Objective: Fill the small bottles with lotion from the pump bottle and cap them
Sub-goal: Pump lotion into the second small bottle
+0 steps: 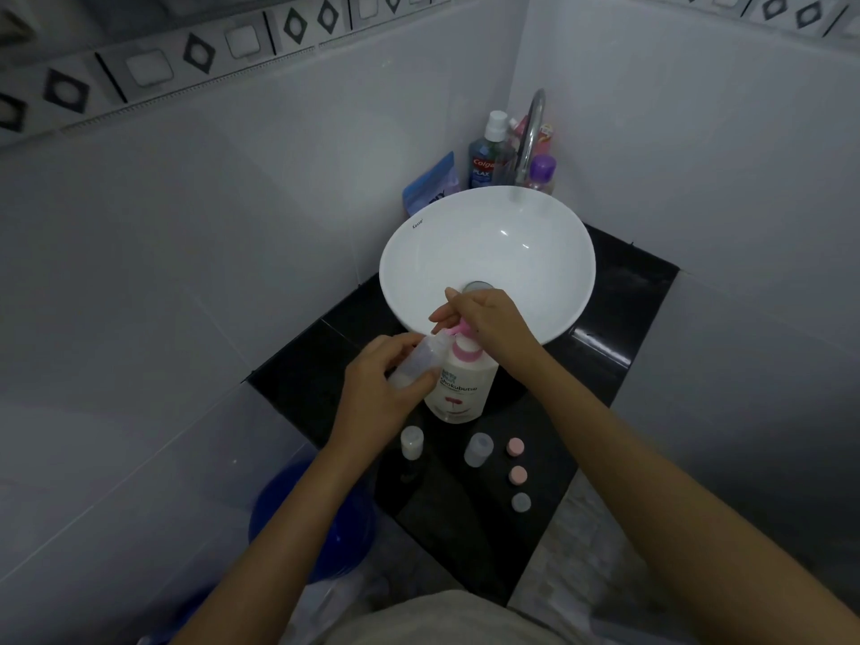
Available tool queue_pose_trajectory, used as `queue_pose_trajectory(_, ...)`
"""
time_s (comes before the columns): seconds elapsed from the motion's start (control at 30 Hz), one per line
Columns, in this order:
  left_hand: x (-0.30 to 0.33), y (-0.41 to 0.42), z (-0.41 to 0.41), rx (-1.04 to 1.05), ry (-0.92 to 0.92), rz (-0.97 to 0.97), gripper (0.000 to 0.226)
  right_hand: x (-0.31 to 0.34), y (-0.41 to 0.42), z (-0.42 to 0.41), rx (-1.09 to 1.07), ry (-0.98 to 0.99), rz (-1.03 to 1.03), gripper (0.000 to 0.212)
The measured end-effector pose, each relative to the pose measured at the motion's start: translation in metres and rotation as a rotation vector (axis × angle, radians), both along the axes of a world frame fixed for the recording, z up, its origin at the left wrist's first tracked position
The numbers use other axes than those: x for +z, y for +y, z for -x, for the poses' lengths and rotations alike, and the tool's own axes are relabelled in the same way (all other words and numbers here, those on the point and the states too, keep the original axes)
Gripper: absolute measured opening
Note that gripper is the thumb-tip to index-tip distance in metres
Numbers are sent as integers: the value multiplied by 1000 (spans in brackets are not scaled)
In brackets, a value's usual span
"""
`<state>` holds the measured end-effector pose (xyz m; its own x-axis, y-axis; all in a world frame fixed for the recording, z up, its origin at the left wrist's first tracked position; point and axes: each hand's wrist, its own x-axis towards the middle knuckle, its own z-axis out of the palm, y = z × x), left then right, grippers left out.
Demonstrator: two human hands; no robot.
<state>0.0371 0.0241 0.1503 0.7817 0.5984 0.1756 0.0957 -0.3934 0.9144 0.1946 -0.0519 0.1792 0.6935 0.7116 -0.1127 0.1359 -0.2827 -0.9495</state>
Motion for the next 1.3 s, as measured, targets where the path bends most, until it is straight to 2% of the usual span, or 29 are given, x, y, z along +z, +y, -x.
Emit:
queue_pose_trajectory(0.2, 8, 1, -4, -7, -7, -11, 37, 3, -1, -1, -3, 48, -1, 43)
queue_pose_trajectory(0.33, 6, 4, -5, -30, 6, 8, 44, -5, -1, -2, -25, -3, -38, 43)
queue_pose_trajectory(0.63, -3, 7, -4, -57, 67, 86, 40, -31, 3, -3, -5, 34, -9, 42)
queue_pose_trajectory(0.83, 5, 8, -4, -38, 12, 70, 45, -12, 2, -10, 40, -61, 13, 41)
queue_pose_trajectory(1.0, 3, 9, -4, 1, -45, 133, 35, -17, 2, -6, 0, -45, -49, 42)
queue_pose_trajectory(1.2, -5, 9, -3, -14, 0, 208, 31, -32, 2, -3, -7, 37, -42, 42)
queue_pose_trajectory(1.3, 0, 9, -2, -30, -18, 194, 32, -24, 2, -7, 43, -44, -31, 42)
